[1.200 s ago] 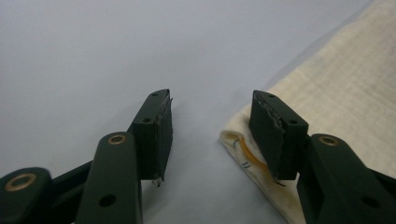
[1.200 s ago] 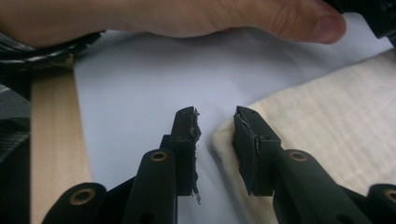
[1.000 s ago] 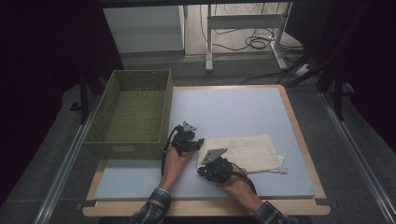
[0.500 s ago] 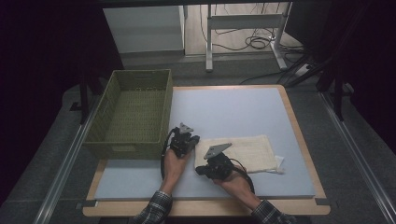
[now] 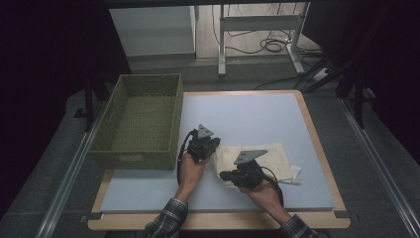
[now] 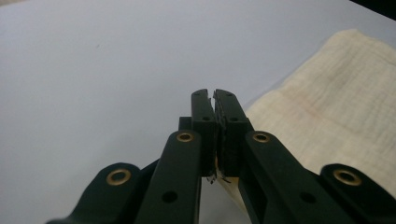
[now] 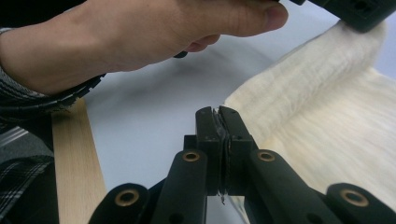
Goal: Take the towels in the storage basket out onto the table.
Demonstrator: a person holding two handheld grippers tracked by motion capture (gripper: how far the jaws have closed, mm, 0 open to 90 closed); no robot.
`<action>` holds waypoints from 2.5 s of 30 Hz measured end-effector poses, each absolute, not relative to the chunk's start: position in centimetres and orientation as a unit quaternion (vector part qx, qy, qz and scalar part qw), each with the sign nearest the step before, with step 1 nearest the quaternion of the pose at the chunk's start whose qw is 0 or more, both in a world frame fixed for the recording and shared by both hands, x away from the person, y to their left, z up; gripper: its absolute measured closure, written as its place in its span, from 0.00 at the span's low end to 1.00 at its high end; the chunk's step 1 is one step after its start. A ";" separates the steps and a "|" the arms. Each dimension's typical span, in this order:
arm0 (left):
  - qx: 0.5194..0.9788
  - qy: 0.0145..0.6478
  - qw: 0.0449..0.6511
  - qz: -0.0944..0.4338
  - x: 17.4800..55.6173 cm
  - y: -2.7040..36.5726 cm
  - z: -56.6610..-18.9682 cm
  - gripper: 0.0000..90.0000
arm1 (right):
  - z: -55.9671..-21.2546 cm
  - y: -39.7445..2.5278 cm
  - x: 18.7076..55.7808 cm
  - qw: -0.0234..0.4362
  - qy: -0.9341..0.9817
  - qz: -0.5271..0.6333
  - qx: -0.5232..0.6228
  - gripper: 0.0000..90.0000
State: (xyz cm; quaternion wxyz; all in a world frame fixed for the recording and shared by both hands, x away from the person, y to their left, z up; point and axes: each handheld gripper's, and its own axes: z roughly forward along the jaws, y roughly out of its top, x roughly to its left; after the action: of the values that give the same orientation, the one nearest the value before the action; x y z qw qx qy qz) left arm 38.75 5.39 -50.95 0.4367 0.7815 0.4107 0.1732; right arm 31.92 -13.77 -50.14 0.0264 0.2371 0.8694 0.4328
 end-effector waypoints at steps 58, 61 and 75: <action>0.834 0.303 0.440 0.142 43.1 -11.3 -48.7 0.60 | -51.0 -35.2 30.4 0.111 0.771 0.448 0.438 0.90; 0.834 0.308 0.435 0.145 43.0 -10.2 -48.8 0.55 | -50.3 -35.9 30.1 0.128 0.770 0.442 0.441 0.85; 0.838 0.327 0.408 0.158 42.1 -5.5 -50.3 0.41 | -50.1 -31.3 31.9 0.177 0.803 0.364 0.437 0.52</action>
State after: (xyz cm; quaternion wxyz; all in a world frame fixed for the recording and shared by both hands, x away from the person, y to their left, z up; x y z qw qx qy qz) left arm 42.06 -5.48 -50.31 0.4078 0.8376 0.3270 0.1585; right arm 31.86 -31.35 -50.07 0.1774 0.4369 0.8032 0.3640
